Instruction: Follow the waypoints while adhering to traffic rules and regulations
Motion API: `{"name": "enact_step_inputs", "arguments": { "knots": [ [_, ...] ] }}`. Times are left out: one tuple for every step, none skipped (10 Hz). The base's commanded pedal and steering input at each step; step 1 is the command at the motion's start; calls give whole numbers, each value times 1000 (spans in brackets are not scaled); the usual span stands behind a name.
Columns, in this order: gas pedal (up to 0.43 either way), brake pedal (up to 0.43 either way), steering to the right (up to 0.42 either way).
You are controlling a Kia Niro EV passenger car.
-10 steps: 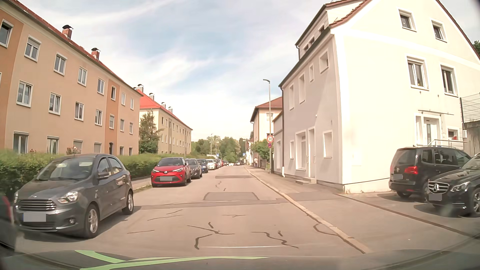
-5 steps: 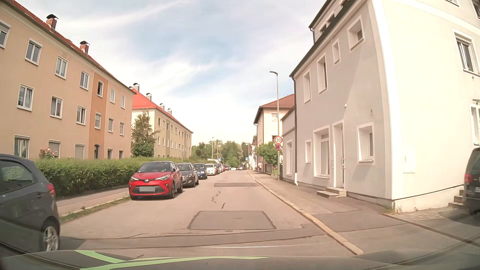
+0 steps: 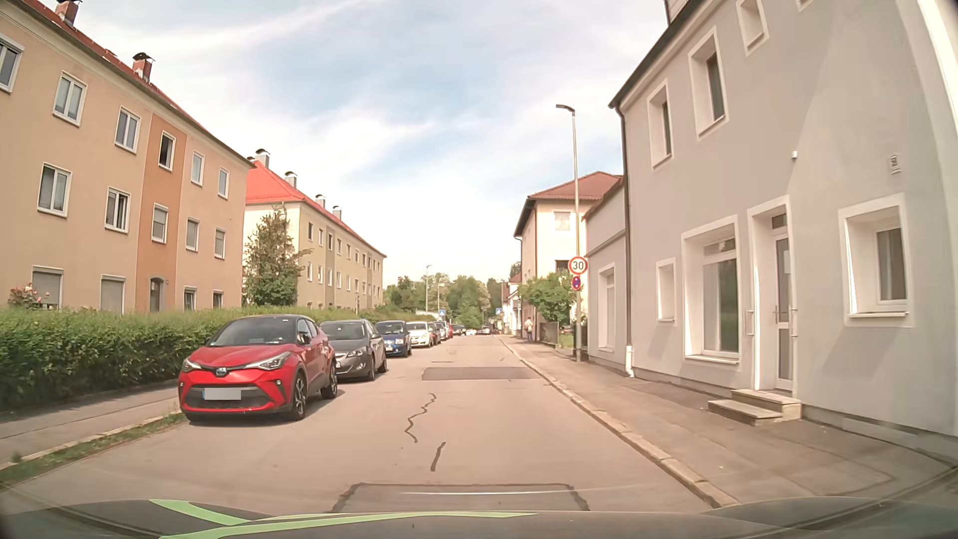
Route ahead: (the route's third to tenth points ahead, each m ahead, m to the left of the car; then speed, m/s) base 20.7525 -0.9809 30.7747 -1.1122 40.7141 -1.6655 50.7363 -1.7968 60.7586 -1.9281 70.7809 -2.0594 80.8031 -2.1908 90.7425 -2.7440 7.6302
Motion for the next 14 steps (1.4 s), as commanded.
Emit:
{"name": "enact_step_inputs", "arguments": {
  "knots": [
    [59, 0, -8],
    [59, 0, -8],
    [67, 0, -8],
    [67, 0, -7],
    [67, 0, -6],
    [67, 0, -6],
    [67, 0, -6],
    [67, 0, -6],
    [67, 0, -5],
    [67, 0, -5],
    [67, 0, -3],
    [67, 0, 0],
    [67, 0, 2],
    [67, 0, 2]
  ]
}}
